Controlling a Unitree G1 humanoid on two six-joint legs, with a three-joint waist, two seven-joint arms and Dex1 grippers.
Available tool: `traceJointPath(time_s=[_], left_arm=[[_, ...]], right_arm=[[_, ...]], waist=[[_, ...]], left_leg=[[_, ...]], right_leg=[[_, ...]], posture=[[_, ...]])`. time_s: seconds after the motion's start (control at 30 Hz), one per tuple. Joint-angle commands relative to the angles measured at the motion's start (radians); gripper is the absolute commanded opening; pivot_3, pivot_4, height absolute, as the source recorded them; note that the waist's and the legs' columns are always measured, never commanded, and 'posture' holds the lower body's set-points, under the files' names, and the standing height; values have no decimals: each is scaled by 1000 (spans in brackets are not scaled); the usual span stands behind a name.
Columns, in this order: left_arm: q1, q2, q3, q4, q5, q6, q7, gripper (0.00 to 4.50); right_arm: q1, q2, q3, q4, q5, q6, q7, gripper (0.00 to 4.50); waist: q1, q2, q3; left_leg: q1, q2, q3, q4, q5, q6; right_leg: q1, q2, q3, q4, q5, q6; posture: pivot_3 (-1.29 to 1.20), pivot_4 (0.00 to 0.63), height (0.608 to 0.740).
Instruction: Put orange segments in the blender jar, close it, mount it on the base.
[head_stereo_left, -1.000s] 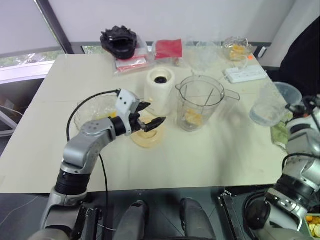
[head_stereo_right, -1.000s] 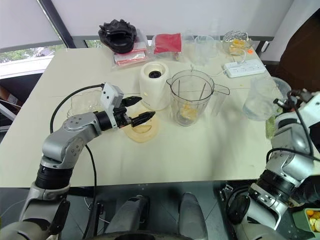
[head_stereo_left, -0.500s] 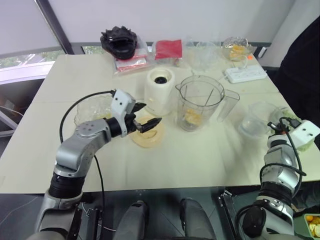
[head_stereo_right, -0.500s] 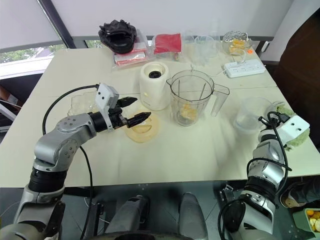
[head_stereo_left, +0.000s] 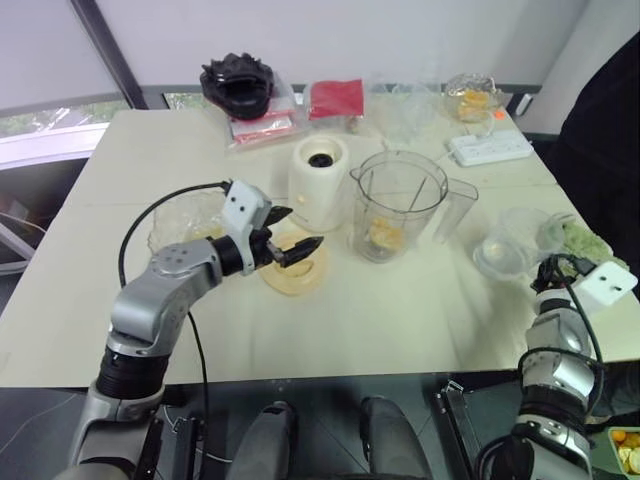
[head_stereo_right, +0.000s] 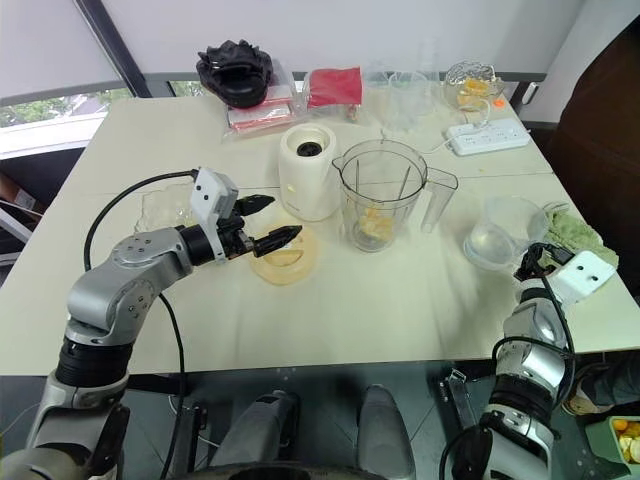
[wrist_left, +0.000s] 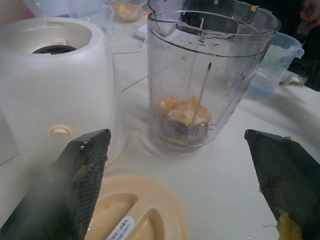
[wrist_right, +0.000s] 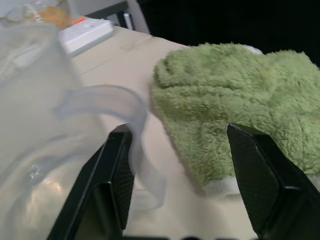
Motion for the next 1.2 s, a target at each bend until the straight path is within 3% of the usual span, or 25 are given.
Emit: traceJointPath(time_s=[0.03, 0.27, 0.47, 0.63, 0.77, 0.9, 1.0, 1.2], left_arm=[[-13, -2, 4, -13, -5, -27, -5, 4500], [-24, 2, 0, 31, 5, -53, -31, 4500], [-86, 40, -27, 154, 43, -105, -115, 4500], [-150, 83, -54, 290, 79, -159, -210, 4500], [-240, 146, -130, 464, 142, -240, -382, 4500], [-345, 169, -204, 680, 229, -387, -537, 4500], [-439, 160, -257, 877, 303, -504, -640, 4500], [-607, 63, -314, 1240, 440, -741, -706, 4500]], right_arm=[[52, 10, 19, -145, 15, 36, -17, 2966], [199, 63, 69, -426, 72, 173, -36, 2966], [440, 71, 81, -853, 186, 406, -62, 2966], [560, -120, 23, -1070, 327, 614, 23, 2966], [676, -381, -176, -1201, 593, 740, 193, 2966], [671, -557, -225, -1226, 801, 800, 202, 2966], [610, -611, -180, -1231, 910, 789, 123, 2966], [541, -636, -67, -1271, 983, 751, -14, 2966]], waist=[[3, 0, 0], [5, 1, 0], [13, 1, -1], [7, 0, -1], [12, 0, -1], [12, -7, 0], [13, -8, 0], [23, -11, 1]], left_leg=[[0, 0, 0, 0, 0, 0], [0, 0, -1, 0, 0, 0], [-1, 0, -1, 0, 0, 0], [-1, 0, 0, 1, 0, 0], [-1, 0, 0, 1, 0, 0], [-1, 1, 0, 1, 0, 0], [-1, 1, 0, 1, 0, 1], [-5, 0, -1, 1, -2, 4]], right_leg=[[0, 0, 0, 0, 0, 0], [0, 0, 0, 0, 0, 0], [0, 0, 0, 0, 0, 0], [0, 0, 0, -1, -1, 0], [1, 0, -1, -1, -1, 0], [3, 0, -2, -3, -2, -2], [4, 0, -2, -6, -2, -3], [4, -1, -3, -13, 0, 1]], posture=[[0, 150, 740], [0, 150, 740], [0, 150, 740], [0, 150, 740], [0, 150, 740], [0, 150, 740], [0, 150, 740], [0, 150, 740]])
